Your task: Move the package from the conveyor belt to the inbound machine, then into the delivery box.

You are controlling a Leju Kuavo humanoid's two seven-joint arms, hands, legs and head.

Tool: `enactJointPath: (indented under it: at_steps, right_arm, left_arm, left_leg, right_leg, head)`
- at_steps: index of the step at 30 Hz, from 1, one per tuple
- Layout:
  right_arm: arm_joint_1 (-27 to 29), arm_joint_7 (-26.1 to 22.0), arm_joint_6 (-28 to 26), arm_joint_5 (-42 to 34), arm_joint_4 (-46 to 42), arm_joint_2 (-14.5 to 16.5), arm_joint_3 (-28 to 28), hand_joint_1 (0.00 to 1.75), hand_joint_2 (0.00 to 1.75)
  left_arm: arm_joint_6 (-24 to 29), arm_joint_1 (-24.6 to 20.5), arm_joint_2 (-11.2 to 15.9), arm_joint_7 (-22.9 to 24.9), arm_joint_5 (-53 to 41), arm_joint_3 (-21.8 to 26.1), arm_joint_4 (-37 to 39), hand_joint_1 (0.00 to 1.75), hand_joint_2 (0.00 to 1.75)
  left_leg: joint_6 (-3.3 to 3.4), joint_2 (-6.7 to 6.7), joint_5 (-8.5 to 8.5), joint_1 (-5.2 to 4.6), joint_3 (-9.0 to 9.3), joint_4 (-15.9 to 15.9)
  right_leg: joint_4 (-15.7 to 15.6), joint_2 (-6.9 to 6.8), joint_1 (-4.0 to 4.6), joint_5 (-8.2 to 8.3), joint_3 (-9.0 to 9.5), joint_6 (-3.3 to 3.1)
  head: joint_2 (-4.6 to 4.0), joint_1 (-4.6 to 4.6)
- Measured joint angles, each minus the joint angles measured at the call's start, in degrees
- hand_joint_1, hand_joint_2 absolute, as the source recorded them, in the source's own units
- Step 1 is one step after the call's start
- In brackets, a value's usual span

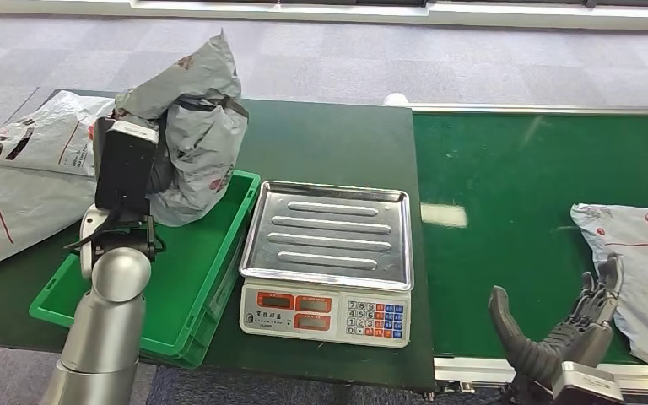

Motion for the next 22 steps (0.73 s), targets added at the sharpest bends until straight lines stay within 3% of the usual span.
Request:
enactJointPath:
  at_steps: [8,12,22]
  right_arm:
    - [0.34,0.16,0.00,0.09,-0.22,0.04,0.00,0.00,1.75]
    - [0.62,0.56,0.00,0.31,-0.38,0.05,0.00,0.00,1.75]
    - [1.82,3.72,0.25,3.77,-1.73,0.77,0.00,0.00,1.75]
  left_arm:
    - [0.60,-0.19,1.41,0.24,-0.51,1.65,0.02,1.75,1.75]
    - [2.94,-0.18,1.94,0.91,-1.64,3.48,0.37,0.00,1.75]
    - [3.05,2.78,2.73,4.85,-11.16,9.47,2.45,0.00,1.75]
  left_leg:
    - [0.00,0.00,0.00,0.00,-0.02,0.00]
    - [0.00,0.01,-0.01,0.00,-0.03,0.00]
    - [0.00,0.02,-0.01,0.00,-0.05,-0.01]
  right_leg:
    - [0.00,0.00,0.00,0.00,-0.01,0.00]
    - [0.00,0.03,0.01,0.00,-0.03,0.00]
    - [0.00,0.02,0.03,-0.01,-0.04,-0.01]
  head:
    - [0.00,0.00]
    - [0.00,0.00]
    - [0.00,0.00]
